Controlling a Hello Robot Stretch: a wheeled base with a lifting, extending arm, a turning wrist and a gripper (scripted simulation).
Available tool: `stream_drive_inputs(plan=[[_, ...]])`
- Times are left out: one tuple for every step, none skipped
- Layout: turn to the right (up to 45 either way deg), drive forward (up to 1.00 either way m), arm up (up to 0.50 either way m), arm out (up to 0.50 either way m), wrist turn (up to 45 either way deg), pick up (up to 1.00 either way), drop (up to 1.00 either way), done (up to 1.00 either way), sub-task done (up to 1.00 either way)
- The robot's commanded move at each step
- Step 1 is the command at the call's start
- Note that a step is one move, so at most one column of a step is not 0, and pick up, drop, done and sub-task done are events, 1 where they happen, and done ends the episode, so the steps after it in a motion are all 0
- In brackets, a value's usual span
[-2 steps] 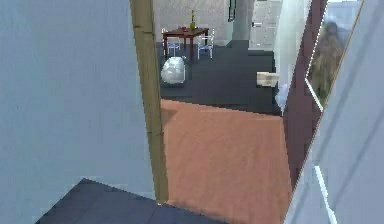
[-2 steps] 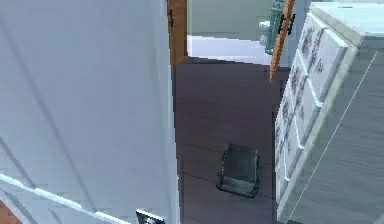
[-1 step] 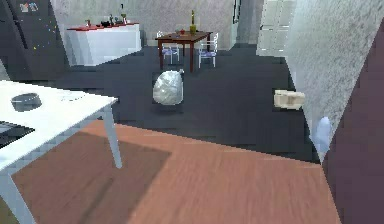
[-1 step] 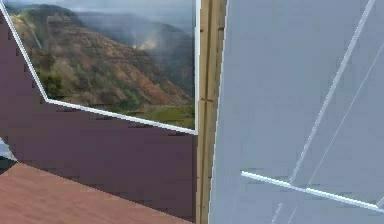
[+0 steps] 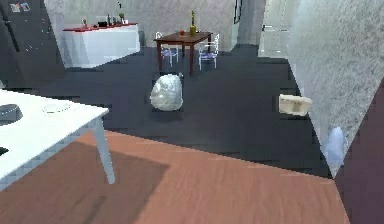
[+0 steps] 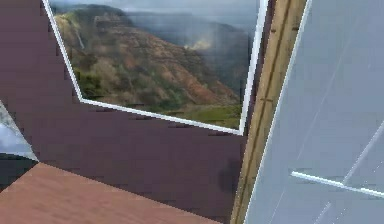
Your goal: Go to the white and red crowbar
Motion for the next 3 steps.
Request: stream_drive_inputs(plan=[[15.0, 0.0, 0.0, 0.0, 0.0, 0.0, 0.0, 0.0, 0.0], [0.0, 1.0, 0.0, 0.0, 0.0, 0.0, 0.0, 0.0, 0.0], [0.0, 1.0, 0.0, 0.0, 0.0, 0.0, 0.0, 0.0, 0.0]])
